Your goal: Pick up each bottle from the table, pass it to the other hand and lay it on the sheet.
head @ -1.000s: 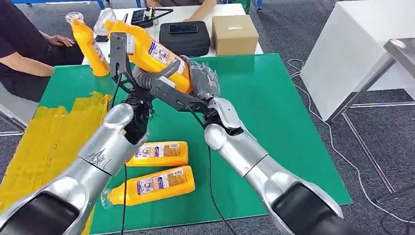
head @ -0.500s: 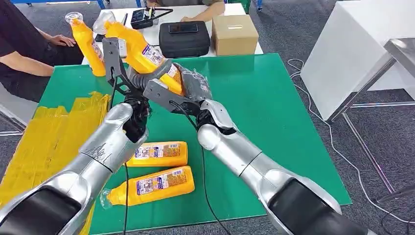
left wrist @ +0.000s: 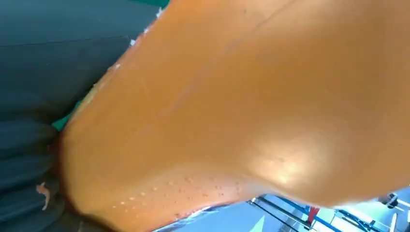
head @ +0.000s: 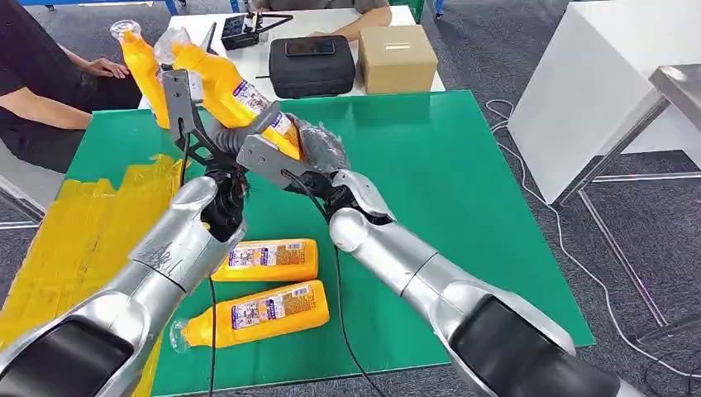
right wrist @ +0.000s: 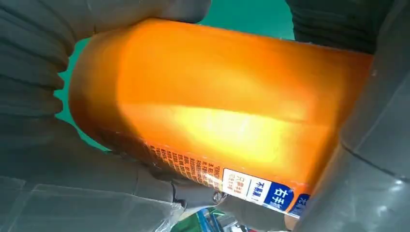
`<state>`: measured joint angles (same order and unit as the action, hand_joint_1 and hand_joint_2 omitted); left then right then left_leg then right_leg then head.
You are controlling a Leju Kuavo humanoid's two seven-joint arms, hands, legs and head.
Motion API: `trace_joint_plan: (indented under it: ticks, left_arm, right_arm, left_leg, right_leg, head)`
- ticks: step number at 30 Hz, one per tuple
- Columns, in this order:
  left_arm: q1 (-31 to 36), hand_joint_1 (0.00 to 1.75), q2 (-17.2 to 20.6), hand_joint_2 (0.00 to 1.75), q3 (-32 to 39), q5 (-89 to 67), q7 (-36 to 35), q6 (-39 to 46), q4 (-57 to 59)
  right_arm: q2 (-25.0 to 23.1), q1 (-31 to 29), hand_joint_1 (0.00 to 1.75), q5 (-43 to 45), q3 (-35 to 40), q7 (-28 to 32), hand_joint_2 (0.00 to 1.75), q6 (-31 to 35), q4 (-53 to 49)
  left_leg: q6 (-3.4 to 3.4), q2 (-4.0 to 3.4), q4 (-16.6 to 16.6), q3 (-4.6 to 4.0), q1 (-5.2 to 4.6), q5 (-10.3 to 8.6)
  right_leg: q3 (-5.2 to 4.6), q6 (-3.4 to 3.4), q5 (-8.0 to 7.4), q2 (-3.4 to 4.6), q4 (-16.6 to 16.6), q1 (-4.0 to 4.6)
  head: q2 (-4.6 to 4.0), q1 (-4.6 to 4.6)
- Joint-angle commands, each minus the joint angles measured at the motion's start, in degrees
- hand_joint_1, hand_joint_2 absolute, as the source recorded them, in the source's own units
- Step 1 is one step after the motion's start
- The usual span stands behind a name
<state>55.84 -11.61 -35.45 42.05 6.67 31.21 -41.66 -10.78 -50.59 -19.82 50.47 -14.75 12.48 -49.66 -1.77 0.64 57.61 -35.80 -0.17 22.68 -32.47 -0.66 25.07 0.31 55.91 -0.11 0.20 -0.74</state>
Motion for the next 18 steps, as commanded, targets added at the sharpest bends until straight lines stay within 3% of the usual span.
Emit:
trace_joint_plan:
  ticks: [1, 5, 7, 15, 18]
  left_arm:
    - [7.1, 1.75, 3.3, 1.75, 1.9, 2.1, -0.3, -0.2, 1.1]
    - [6.7, 1.75, 8.2, 1.75, 4.8, 3.7, 1.8, -1.4, -1.3]
    - [5.8, 1.75, 12.4, 1.75, 6.8, 3.7, 3.5, -2.2, -3.3]
    - [1.0, 1.75, 29.6, 1.75, 11.2, -13.8, 11.2, -2.8, -3.1]
    - [0.4, 1.75, 29.5, 1.75, 12.7, -15.3, 10.9, -3.7, -3.6]
  right_arm:
    - [-1.3, 1.8, 0.00, 2.5, 6.2, -0.2, 0.00, -4.1, 3.8]
    - [3.1, 0.5, 0.00, 4.5, 2.8, 1.8, 0.00, -2.6, 6.7]
    - [6.9, 0.8, 0.00, 5.1, 0.2, 3.0, 0.00, -1.7, 6.3]
    - [26.5, 10.5, 0.00, 6.9, -20.1, 8.3, 0.00, -1.1, -15.4]
    - [26.7, 11.8, 0.00, 6.2, -21.5, 7.9, 0.00, -2.5, -17.7]
  left_leg:
    - [0.14, -0.22, 0.1, 0.17, 0.08, 0.15]
    - [0.09, -0.17, 0.0, 0.07, 0.05, 0.06]
    - [0.10, -0.23, 0.0, 0.11, 0.07, 0.06]
    - [0.10, -0.16, -0.1, 0.17, -0.01, 0.02]
    - [0.11, -0.15, 0.0, 0.15, -0.02, 0.05]
  right_leg:
    - [0.14, 0.03, 0.07, 0.15, 0.0, 0.08]
    - [0.02, 0.02, 0.01, 0.10, 0.0, 0.05]
    - [0.02, 0.03, 0.00, 0.14, 0.0, 0.08]
    - [0.05, -0.02, 0.03, 0.06, 0.0, -0.01]
    - [0.03, -0.01, 0.07, 0.06, 0.0, -0.05]
  head:
    - [0.00, 0.00]
    - [-0.02, -0.02]
    - [-0.02, -0.02]
    - [0.00, -0.04]
    - [-0.02, -0.07]
